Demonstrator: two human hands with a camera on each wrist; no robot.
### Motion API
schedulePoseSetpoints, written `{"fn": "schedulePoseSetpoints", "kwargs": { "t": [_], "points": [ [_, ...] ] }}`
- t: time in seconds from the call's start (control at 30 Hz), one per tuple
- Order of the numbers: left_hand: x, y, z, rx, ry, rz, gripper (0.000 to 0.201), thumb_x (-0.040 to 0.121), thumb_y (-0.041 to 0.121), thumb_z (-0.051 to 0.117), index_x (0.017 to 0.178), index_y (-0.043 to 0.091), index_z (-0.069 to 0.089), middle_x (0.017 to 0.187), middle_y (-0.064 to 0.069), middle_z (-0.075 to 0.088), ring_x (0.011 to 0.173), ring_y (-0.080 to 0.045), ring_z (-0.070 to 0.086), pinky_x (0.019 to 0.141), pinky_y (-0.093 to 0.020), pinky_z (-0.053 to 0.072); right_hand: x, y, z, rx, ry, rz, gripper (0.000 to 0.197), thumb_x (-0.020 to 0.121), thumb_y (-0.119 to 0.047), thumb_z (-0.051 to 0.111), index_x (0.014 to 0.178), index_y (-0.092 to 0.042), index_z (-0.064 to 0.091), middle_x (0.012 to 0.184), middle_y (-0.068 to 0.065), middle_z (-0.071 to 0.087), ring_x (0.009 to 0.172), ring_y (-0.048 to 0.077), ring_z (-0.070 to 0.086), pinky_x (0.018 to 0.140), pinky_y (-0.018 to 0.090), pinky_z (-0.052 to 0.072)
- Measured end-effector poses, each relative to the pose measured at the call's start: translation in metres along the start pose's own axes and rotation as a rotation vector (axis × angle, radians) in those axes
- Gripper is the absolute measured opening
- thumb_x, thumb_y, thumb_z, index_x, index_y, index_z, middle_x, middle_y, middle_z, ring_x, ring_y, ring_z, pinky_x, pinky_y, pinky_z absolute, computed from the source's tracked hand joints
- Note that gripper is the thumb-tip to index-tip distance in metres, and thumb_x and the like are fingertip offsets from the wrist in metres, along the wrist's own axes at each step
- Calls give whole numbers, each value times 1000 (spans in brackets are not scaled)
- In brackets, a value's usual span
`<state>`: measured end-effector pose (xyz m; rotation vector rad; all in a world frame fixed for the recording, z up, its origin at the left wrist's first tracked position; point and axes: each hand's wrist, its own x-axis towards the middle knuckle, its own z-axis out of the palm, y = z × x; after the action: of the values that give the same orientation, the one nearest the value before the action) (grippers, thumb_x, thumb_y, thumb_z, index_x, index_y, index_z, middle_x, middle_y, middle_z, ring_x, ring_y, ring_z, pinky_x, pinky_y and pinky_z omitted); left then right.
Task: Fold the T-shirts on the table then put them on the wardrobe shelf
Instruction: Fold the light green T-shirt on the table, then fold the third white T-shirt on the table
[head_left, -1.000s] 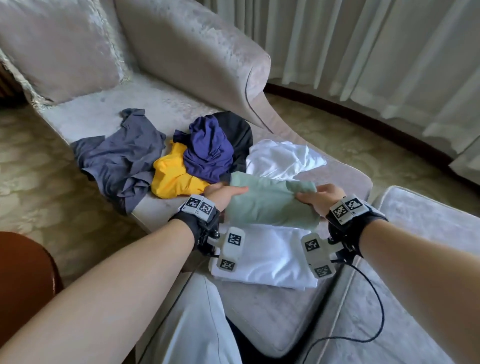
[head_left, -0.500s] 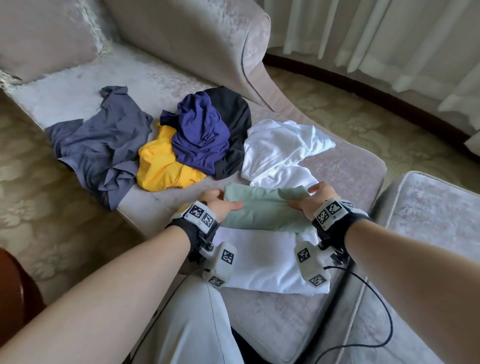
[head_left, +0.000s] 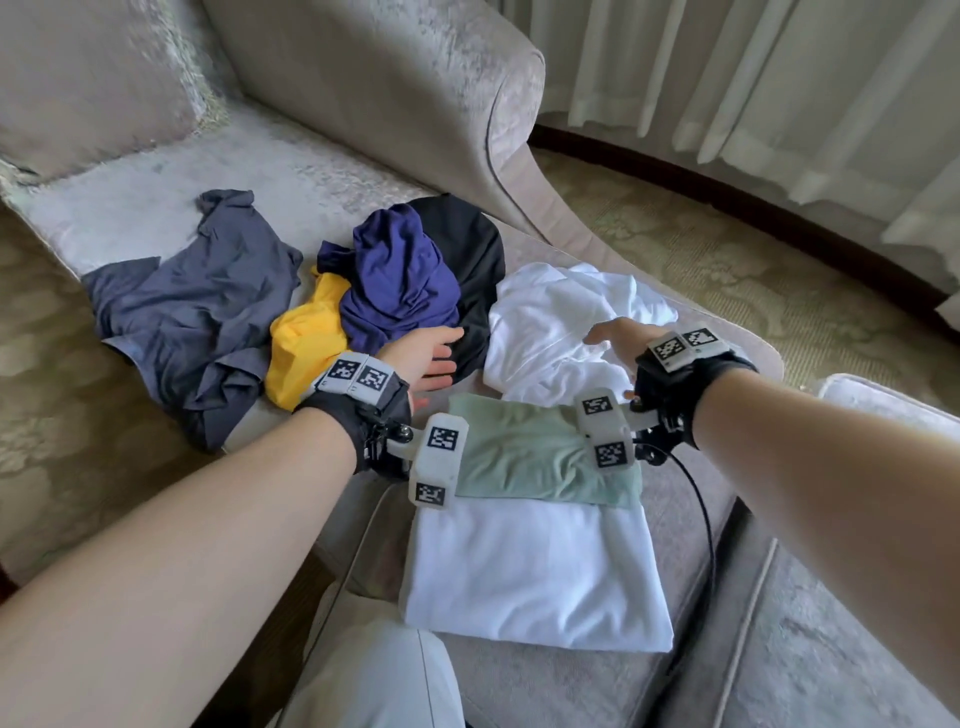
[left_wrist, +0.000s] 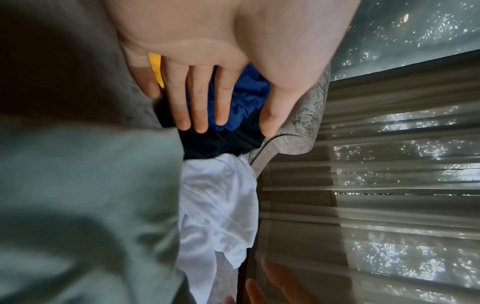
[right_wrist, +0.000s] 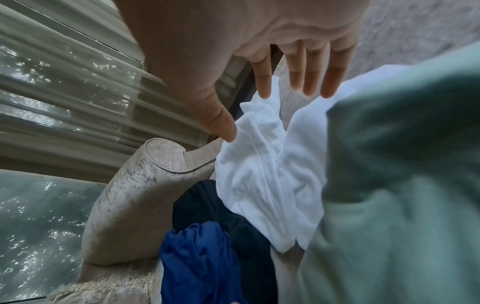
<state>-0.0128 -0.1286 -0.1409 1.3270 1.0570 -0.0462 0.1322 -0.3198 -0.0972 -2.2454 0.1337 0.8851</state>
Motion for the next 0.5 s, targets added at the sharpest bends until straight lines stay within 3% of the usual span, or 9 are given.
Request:
{"fn": "schedulePoseSetpoints", "kwargs": {
  "t": [0.1, 0.17, 0.2, 0.3, 0.33, 0.4, 0.5],
  "points": [
    [8, 11, 13, 19, -26, 24, 52, 89, 50, 60, 127, 14, 60, 126, -4, 63, 115, -20, 58, 100, -40, 32, 3, -9, 12, -10, -12, -9, 50, 72, -41, 70, 108, -9, 56, 80, 12, 56, 70, 31, 60, 88, 46, 52],
    [14, 17, 22, 43, -24, 60, 51, 88, 49, 62, 126, 14, 61, 127, -2, 63, 115, -19, 57, 97, -39, 32, 17, -10, 19, -12, -10, -27, 66, 56, -41, 76, 113, -12, 58, 88, 12, 60, 76, 33, 63, 83, 46, 55],
    [19, 19, 27, 44, -20, 85, 50, 89, 47, 62, 125, 14, 62, 127, -1, 63, 114, -18, 57, 93, -35, 33, 21, -11, 21, -16, -24, -36, 66, 55, -38, 77, 113, -14, 57, 94, 10, 61, 79, 31, 62, 84, 46, 55],
    [31, 22, 40, 50, -31, 149, 50, 90, 42, 63, 130, 14, 61, 130, 0, 60, 109, -13, 53, 77, -22, 33, 27, -15, 28, -15, -104, -62, 23, 80, -21, 70, 98, -15, 59, 108, 5, 54, 83, 25, 55, 95, 45, 51],
    [37, 21, 44, 62, -49, 149, 52, 87, 45, 65, 131, 16, 61, 131, 2, 58, 109, -12, 51, 80, -25, 32, 33, -15, 30, -33, -129, -74, 20, 83, -20, 69, 101, -15, 60, 112, 7, 52, 90, 26, 55, 97, 45, 50],
    [44, 18, 48, 56, -68, 134, 62, 78, 52, 72, 131, 19, 62, 130, 4, 56, 110, -13, 50, 88, -31, 32, 43, -14, 38, -83, -172, -70, 34, 83, -24, 71, 114, -13, 61, 122, 9, 52, 104, 27, 54, 100, 43, 48],
    [53, 8, 50, 84, -133, 103, 75, 70, 56, 75, 133, 17, 59, 130, 2, 54, 117, -15, 48, 103, -34, 36, 49, -14, 45, -93, -159, -41, 32, 82, -27, 73, 99, -7, 55, 102, 10, 55, 97, 25, 55, 100, 40, 48]
  ]
}}
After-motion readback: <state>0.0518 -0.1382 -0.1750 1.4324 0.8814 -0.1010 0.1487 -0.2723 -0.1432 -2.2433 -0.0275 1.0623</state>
